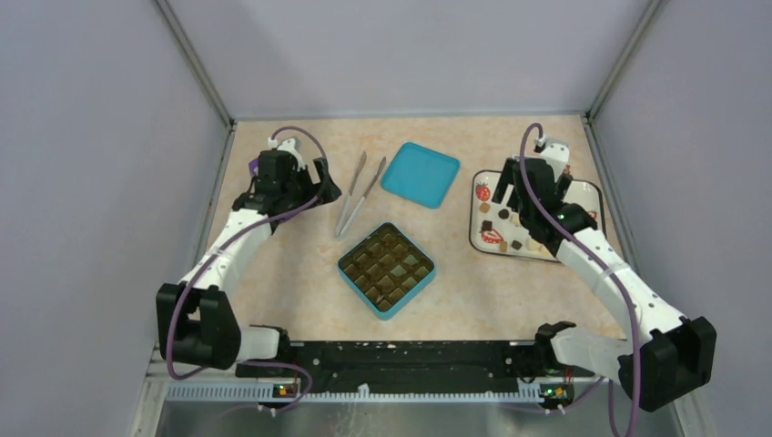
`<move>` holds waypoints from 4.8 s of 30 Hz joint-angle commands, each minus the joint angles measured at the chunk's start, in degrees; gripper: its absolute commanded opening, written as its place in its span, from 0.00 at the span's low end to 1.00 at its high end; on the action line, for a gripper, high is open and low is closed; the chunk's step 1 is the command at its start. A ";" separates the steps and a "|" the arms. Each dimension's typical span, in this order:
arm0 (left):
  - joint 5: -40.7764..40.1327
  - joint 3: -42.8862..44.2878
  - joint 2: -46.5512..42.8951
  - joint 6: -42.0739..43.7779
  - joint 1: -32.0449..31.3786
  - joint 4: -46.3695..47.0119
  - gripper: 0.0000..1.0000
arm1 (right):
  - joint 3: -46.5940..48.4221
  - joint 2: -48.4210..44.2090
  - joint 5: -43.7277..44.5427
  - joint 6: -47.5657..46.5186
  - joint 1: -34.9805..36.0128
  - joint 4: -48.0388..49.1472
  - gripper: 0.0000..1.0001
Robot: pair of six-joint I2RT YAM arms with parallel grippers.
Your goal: Pack the chocolate
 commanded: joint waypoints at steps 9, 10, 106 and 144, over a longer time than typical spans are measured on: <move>5.15 8.76 8.07 2.94 -0.28 -0.53 0.98 | 0.17 -1.90 -3.14 0.50 -0.29 2.11 0.88; 4.75 9.43 8.85 3.02 -0.60 -0.74 0.97 | -0.17 -2.36 -3.41 0.56 -0.28 2.33 0.88; -32.03 31.11 37.35 -50.72 -52.43 -18.67 0.18 | -6.97 -24.72 -1.82 1.32 -0.29 -10.75 0.83; -30.16 14.02 -5.61 -16.41 -23.15 -16.86 0.66 | -14.76 7.66 -8.13 10.79 27.48 6.57 0.84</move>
